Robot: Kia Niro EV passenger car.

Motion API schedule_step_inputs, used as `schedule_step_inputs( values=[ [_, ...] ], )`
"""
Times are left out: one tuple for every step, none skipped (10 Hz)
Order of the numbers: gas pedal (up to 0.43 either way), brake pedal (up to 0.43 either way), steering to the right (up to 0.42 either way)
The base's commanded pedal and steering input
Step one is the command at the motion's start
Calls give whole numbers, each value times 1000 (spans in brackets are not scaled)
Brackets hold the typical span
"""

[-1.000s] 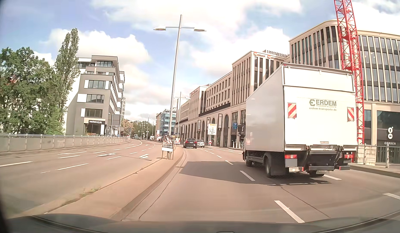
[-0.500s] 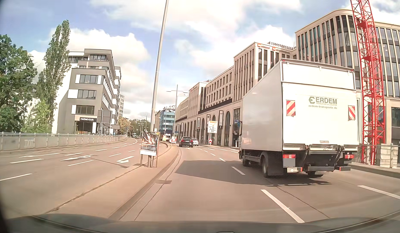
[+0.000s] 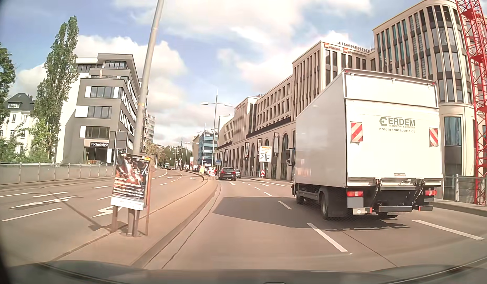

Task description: Follow the waypoints while adhering to traffic rules and regulations

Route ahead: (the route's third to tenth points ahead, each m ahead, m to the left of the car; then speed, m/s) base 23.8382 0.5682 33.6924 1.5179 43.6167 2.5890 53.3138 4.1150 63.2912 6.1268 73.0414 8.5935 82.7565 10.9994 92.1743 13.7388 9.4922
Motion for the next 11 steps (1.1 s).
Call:
schedule_step_inputs(
  values=[
    [67, 0, -21],
    [67, 0, -20],
    [67, 0, -19],
    [67, 0, -16],
    [67, 0, -18],
    [67, 0, -18],
    [67, 0, -18],
    [67, 0, -17],
    [67, 0, -18],
    [67, 0, -17],
    [67, 0, -16]
  ],
)
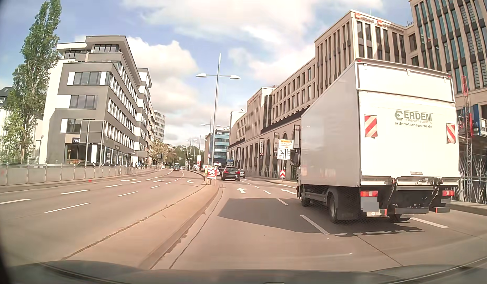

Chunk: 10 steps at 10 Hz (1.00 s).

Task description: Follow the waypoints while adhering to traffic rules and regulations

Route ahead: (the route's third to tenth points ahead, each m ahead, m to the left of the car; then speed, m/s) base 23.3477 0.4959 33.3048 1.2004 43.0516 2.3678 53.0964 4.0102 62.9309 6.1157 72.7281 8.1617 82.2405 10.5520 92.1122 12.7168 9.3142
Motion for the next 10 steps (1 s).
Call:
schedule_step_inputs(
  values=[
    [67, 0, -15],
    [67, 0, -15],
    [67, 0, -14],
    [67, 0, -14],
    [67, 0, -14],
    [67, 0, -13],
    [67, 0, -13],
    [59, 0, -13],
    [47, 0, -13],
    [28, 0, -13]
  ],
)
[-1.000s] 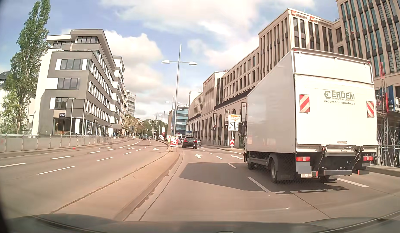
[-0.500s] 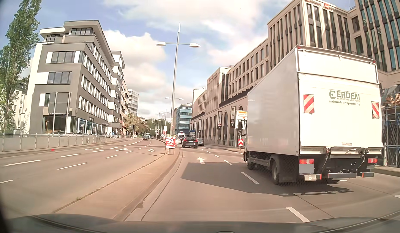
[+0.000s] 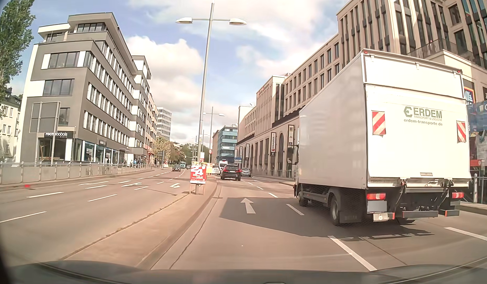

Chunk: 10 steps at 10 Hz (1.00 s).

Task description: Follow the waypoints while adhering to traffic rules and regulations

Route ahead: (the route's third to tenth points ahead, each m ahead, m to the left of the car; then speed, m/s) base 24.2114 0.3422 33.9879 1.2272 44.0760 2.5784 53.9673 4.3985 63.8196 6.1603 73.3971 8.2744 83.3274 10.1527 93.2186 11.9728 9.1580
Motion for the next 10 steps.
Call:
schedule_step_inputs(
  values=[
    [20, 0, -14],
    [8, 0, -16],
    [0, 0, -17],
    [0, 0, -17],
    [0, 0, -17],
    [0, 0, -17],
    [8, 0, -17],
    [20, 0, -17],
    [20, 0, -17],
    [20, 0, -17]
  ],
)
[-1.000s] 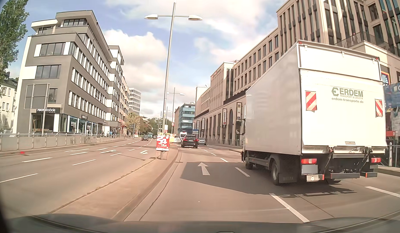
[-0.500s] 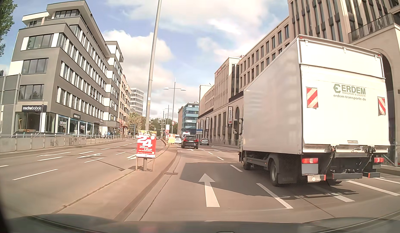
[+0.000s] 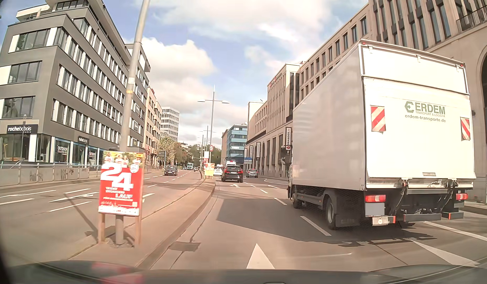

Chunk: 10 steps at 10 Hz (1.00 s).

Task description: Follow the waypoints while adhering to traffic rules and regulations

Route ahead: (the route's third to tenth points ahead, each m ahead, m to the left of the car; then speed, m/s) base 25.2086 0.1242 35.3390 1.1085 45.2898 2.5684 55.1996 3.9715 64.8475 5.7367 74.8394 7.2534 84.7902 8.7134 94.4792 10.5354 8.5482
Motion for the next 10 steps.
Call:
schedule_step_inputs(
  values=[
    [28, 0, -18],
    [28, 0, -18],
    [28, 0, -18],
    [28, 0, -18],
    [28, 0, -18],
    [39, 0, -18],
    [39, 0, -18],
    [39, 0, -19],
    [47, 0, -19],
    [47, 0, -19]
  ],
)
